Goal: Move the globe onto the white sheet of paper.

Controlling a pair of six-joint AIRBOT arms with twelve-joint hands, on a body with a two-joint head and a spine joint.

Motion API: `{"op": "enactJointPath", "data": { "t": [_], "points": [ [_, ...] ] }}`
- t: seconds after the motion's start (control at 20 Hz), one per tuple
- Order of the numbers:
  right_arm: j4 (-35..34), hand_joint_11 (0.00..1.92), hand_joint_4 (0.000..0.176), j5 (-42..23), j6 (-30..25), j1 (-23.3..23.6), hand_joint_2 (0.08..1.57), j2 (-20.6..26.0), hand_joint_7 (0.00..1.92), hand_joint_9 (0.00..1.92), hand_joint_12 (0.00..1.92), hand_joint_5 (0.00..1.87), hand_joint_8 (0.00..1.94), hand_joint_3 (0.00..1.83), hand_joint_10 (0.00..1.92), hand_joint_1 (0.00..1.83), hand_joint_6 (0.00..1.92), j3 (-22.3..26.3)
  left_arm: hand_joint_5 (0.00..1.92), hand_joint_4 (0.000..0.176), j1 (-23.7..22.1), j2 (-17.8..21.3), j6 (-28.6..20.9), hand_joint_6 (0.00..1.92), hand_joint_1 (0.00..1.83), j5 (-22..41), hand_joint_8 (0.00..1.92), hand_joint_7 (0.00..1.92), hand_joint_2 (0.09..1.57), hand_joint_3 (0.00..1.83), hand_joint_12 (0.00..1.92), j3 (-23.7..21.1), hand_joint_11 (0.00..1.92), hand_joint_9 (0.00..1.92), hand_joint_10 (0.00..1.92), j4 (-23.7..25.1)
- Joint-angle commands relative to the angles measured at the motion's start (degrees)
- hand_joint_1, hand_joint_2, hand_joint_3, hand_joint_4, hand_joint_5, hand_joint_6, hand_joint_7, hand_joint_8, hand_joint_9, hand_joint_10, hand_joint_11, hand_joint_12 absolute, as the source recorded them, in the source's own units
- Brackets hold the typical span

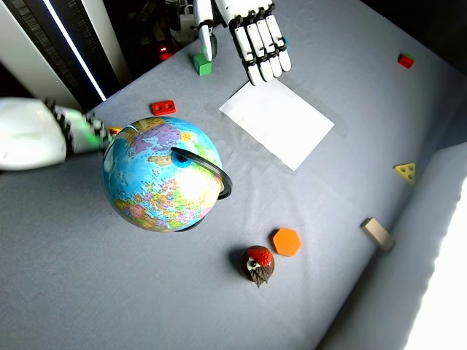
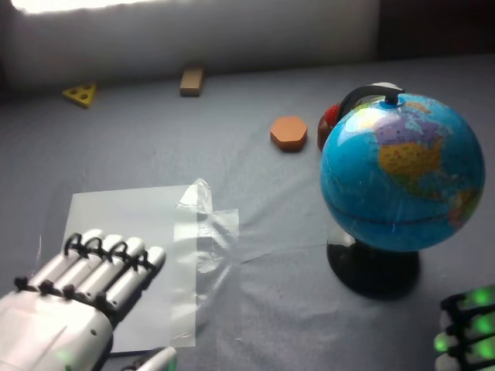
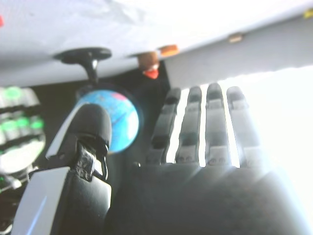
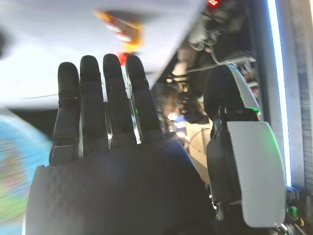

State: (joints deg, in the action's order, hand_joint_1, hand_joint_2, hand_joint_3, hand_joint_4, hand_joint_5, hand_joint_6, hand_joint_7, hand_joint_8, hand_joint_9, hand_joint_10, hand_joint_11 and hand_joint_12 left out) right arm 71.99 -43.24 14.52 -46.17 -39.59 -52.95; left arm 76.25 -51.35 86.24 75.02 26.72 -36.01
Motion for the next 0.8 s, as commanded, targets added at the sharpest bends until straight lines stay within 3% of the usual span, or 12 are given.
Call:
{"op": "enactJointPath", "data": {
  "t": [0.0,0.2,0.75],
  "points": [
    [-4.39,0.00,0.000,-6.84,0.03,0.43,1.18,-0.31,0.33,0.32,0.80,0.33,0.00,0.00,0.02,0.18,0.01,-1.36,0.04,0.000,-0.15,-0.37,-0.27,0.00,0.00,4.67,0.00,0.02,1.35,0.00,0.00,0.35,0.00,0.03,0.00,3.14],
    [-4.74,0.00,0.000,-13.32,-4.06,0.85,1.18,-3.37,0.33,0.32,0.80,0.33,0.00,0.00,0.02,0.18,0.01,-10.04,0.03,0.000,-0.17,-1.70,-1.00,0.00,0.00,2.36,0.00,0.02,1.35,0.00,0.00,1.89,0.00,0.02,0.00,3.35],
    [-8.28,0.00,0.000,-11.19,-6.34,4.33,1.17,-13.29,0.32,0.31,0.71,0.32,0.00,0.00,0.01,0.17,0.00,-25.46,0.04,0.000,0.71,-3.12,-2.53,0.01,0.00,0.08,0.00,0.02,1.35,0.00,0.00,4.93,0.00,0.02,0.00,3.78]
  ]
}}
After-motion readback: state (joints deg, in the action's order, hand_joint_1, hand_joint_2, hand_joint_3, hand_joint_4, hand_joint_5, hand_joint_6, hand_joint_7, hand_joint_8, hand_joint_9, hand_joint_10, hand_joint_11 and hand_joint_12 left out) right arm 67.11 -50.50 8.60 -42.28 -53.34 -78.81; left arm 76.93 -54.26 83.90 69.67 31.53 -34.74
